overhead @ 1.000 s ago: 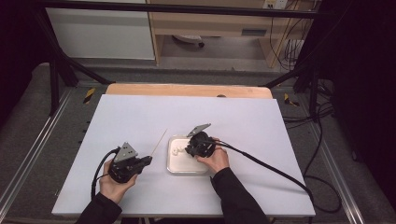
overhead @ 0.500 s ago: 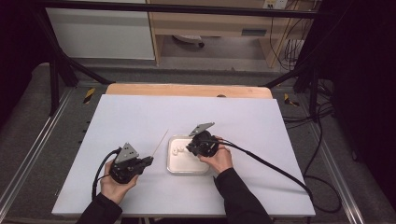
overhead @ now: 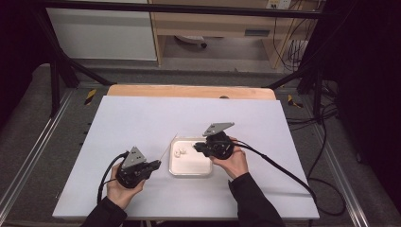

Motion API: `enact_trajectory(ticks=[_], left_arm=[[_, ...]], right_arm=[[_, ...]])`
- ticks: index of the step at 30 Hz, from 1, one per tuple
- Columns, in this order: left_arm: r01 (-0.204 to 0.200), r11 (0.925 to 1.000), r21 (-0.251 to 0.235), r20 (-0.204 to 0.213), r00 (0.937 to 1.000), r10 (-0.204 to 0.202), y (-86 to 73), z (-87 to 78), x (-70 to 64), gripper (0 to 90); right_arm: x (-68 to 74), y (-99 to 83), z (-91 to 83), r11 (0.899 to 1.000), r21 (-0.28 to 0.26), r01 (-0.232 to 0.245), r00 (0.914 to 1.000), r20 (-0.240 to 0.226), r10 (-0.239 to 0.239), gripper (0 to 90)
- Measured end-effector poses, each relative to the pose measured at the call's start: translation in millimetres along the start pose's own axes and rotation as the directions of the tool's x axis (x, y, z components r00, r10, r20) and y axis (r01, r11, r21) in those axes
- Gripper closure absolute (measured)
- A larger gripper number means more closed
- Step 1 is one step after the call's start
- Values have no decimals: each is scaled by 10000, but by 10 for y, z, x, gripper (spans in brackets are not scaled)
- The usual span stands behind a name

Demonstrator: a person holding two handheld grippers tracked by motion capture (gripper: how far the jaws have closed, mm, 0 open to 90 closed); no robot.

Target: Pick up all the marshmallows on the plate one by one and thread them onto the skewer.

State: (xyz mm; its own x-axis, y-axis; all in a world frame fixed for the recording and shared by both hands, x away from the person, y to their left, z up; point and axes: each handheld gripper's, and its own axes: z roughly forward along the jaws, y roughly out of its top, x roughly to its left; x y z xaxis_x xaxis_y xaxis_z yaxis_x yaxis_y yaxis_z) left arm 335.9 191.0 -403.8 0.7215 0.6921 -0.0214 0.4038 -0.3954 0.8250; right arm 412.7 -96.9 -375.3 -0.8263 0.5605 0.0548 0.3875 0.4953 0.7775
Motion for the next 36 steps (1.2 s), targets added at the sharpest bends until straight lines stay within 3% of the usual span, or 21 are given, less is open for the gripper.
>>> enact_trajectory(ticks=[8, 15, 23, 36], left_arm=[[-472, 9988, -152, 402, 9981, 477, 71, 87, -205, 890], [-875, 9959, -240, 644, 9940, 888, 101, 130, -335, 890], [-1184, 9926, -269, 765, 9898, 1202, 102, 153, -390, 891], [-1499, 9883, -275, 800, 9852, 1517, 99, 162, -426, 891]], right_arm=[[15, 25, -398, 9942, -1057, -170, 9982, -582, 109, 846], [8, 28, -600, 9877, -1524, -352, 9950, -981, 203, 844], [-16, 50, -677, 9779, -1978, -684, 9880, -1495, 389, 843], [-9, 43, -627, 9815, -1764, -747, 9829, -1793, 426, 842]])
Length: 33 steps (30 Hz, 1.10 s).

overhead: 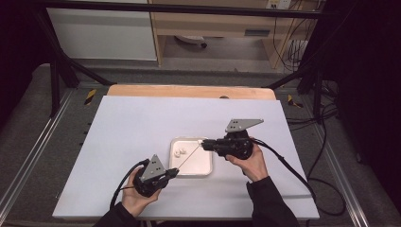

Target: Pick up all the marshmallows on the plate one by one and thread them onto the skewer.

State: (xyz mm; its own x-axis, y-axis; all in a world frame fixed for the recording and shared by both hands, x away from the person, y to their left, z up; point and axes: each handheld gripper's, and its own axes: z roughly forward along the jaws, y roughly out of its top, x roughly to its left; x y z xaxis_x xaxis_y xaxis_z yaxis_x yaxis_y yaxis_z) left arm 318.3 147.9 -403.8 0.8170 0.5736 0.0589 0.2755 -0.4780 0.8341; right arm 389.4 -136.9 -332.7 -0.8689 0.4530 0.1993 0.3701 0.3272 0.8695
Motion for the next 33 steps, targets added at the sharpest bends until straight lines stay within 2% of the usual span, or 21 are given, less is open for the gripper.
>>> enact_trajectory(ticks=[11, 18, 21, 27, 33], left_arm=[[-367, 9983, -450, -145, 9992, 361, -8, -32, -23, 892], [-414, 9970, -654, -205, 9990, 401, -6, -56, -21, 892], [-464, 9964, -709, -223, 9987, 449, -9, -66, -20, 893], [-495, 9974, -518, -217, 9986, 484, -12, -44, -31, 893], [-356, 9984, -431, -301, 9990, 343, -27, -33, -24, 894]], right_arm=[[-8, -9, -2, 9999, 4, -127, 9998, -133, 127, 848], [-40, 13, -23, 9983, -271, -517, 9986, -159, 513, 847], [-58, 2, -18, 9973, -198, -706, 9974, -169, 703, 847], [-83, -32, -1, 9943, -220, -1047, 9937, -436, 1036, 854], [-59, -56, 46, 9941, -175, -1069, 9930, -527, 1058, 862]])
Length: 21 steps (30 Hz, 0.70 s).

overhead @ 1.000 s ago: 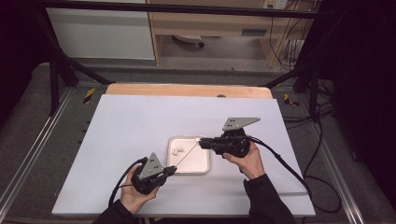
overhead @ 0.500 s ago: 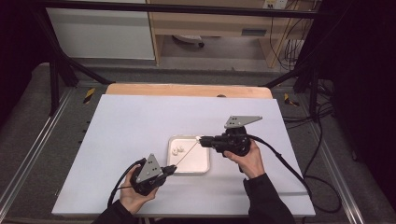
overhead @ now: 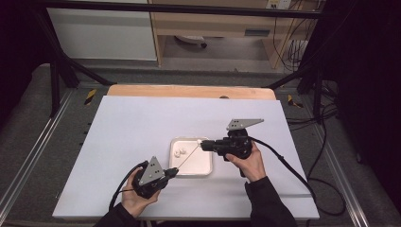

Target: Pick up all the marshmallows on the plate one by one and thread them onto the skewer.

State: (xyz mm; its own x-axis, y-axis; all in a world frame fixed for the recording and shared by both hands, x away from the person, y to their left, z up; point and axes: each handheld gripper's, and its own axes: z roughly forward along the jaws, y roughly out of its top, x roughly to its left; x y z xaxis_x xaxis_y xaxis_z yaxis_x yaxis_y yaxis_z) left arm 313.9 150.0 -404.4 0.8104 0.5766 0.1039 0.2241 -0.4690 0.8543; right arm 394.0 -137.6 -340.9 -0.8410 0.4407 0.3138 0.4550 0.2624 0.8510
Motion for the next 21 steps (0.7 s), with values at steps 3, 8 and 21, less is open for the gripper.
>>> enact_trajectory(ticks=[3, 8, 21], left_arm=[[-55, 10000, 20, -51, 10000, 55, -6, 0, -3, 894], [-134, 9999, -35, -106, 9999, 134, -3, -4, -8, 894], [179, 9990, -421, -345, 9992, -194, 40, -31, 19, 894]], right_arm=[[14, -16, 19, 10000, -45, 13, 9999, -101, -14, 866], [38, -25, 26, 9999, -141, 37, 9990, -439, -43, 872], [189, -137, 383, 9968, 653, 458, 9940, -1018, -390, 869]])
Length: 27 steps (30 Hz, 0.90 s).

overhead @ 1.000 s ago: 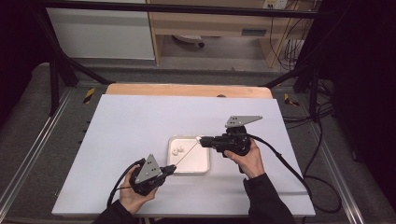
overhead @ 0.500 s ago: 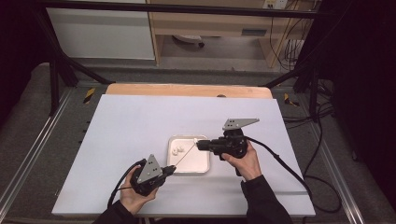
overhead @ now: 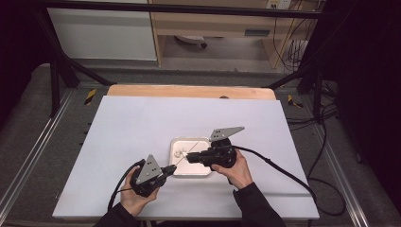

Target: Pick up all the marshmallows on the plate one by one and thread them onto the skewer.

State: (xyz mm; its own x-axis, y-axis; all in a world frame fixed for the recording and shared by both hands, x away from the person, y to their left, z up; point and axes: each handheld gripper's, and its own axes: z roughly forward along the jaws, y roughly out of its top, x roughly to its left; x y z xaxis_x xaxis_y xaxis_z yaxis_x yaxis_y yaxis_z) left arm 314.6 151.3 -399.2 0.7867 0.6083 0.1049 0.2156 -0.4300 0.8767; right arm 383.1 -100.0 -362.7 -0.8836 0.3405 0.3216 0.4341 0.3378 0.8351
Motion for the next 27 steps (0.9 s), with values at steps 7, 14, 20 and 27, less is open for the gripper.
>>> enact_trajectory(ticks=[7, 14, 20, 27], left_arm=[[32, 9999, 102, -26, 10000, -32, -23, 12, 8, 894], [-42, 10000, 44, 9, 10000, 42, -13, 12, -9, 894], [-36, 10000, 92, 54, 10000, 35, -30, 8, 5, 894], [-148, 9999, 48, 135, 9998, 147, -27, 2, -10, 894]], right_arm=[[23, 13, -87, 9994, -282, 217, 9991, 368, -207, 867], [3, 58, -217, 9991, -376, 186, 9984, 536, -166, 866], [-12, 101, -303, 9964, -813, 256, 9968, 777, -193, 867], [-124, 164, -534, 9924, -1228, 75, 9903, 1388, 97, 867]])
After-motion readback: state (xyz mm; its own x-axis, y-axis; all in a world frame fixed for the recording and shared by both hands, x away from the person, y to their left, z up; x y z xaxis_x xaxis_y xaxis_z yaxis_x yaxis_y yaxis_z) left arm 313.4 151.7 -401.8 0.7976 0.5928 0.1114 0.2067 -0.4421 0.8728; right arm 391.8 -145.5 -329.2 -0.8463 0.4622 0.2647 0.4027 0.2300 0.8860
